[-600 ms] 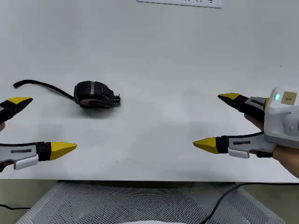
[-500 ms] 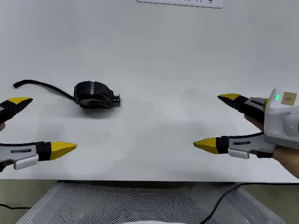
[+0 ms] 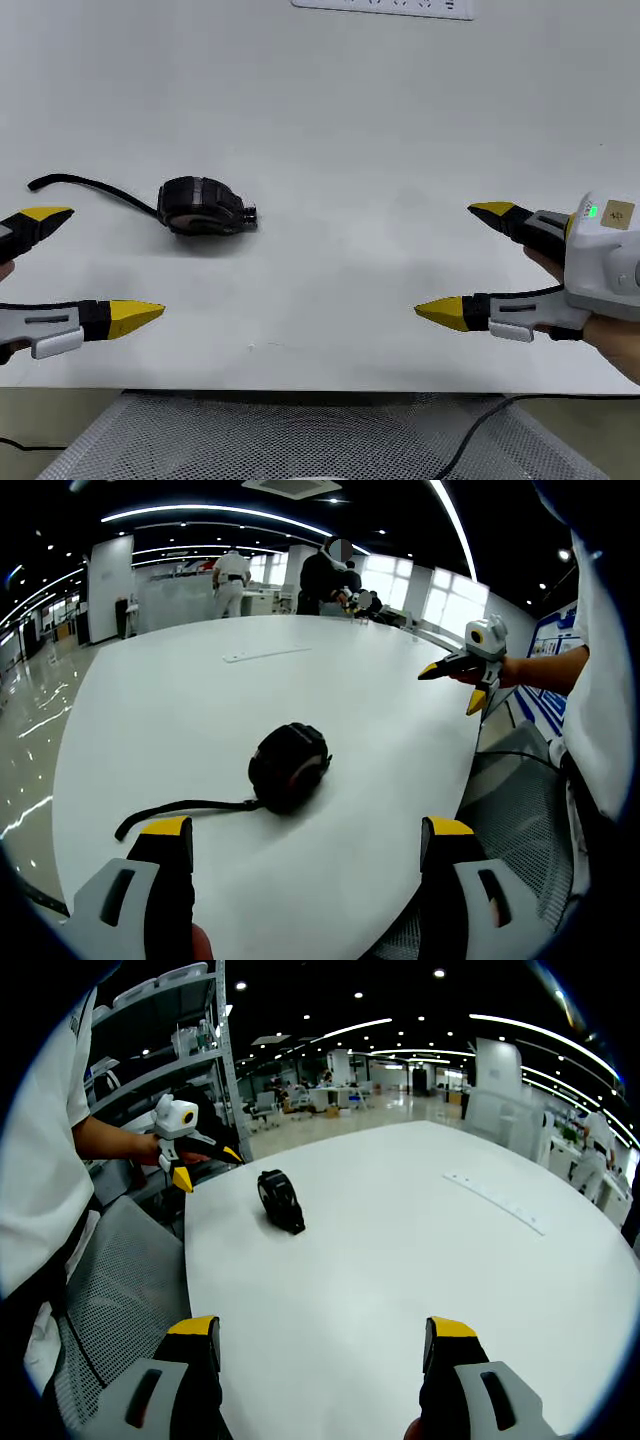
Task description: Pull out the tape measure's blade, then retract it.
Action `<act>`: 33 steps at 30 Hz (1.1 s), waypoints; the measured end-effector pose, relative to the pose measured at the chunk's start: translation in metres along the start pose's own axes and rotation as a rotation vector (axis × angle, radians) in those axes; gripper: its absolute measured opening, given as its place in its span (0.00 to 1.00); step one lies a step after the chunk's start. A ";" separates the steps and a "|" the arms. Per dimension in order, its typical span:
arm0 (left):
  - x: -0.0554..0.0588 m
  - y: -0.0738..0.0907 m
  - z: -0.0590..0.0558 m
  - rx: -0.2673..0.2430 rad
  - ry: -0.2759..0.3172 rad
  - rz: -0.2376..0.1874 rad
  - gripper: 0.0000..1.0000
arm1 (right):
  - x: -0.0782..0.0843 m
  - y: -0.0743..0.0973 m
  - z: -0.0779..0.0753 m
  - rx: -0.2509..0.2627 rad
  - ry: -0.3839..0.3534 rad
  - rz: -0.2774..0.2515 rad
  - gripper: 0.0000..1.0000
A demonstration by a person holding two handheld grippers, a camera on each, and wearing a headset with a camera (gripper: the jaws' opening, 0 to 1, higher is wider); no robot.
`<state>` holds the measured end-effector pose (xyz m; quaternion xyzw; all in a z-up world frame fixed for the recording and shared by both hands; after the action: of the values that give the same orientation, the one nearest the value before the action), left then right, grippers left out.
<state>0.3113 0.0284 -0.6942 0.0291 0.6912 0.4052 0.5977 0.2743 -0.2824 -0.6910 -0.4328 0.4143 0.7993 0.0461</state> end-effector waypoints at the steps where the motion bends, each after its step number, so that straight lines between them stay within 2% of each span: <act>1: 0.000 -0.001 0.000 0.004 -0.005 0.001 0.91 | 0.000 -0.001 -0.001 -0.001 0.000 0.002 0.82; 22: -0.012 -0.035 0.005 0.101 -0.100 0.017 0.91 | 0.001 -0.030 -0.002 -0.056 0.045 0.057 0.80; 33: -0.020 -0.056 0.012 0.169 -0.180 0.033 0.89 | 0.000 -0.047 -0.004 -0.084 0.057 0.073 0.80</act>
<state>0.3525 -0.0131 -0.7113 0.1269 0.6660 0.3511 0.6459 0.2971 -0.2544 -0.7210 -0.4415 0.3972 0.8045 -0.0133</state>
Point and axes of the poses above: the centre of the closed fingertips' face, and the gripper's own axes: y roughly backward along the fingers, z roughly to its left, x roughly out of its underside, the point moved 1 cm from there along y, roughly backward along the fingers, and after that the axes turned 14 degrees about -y, right-handed, at the moved point
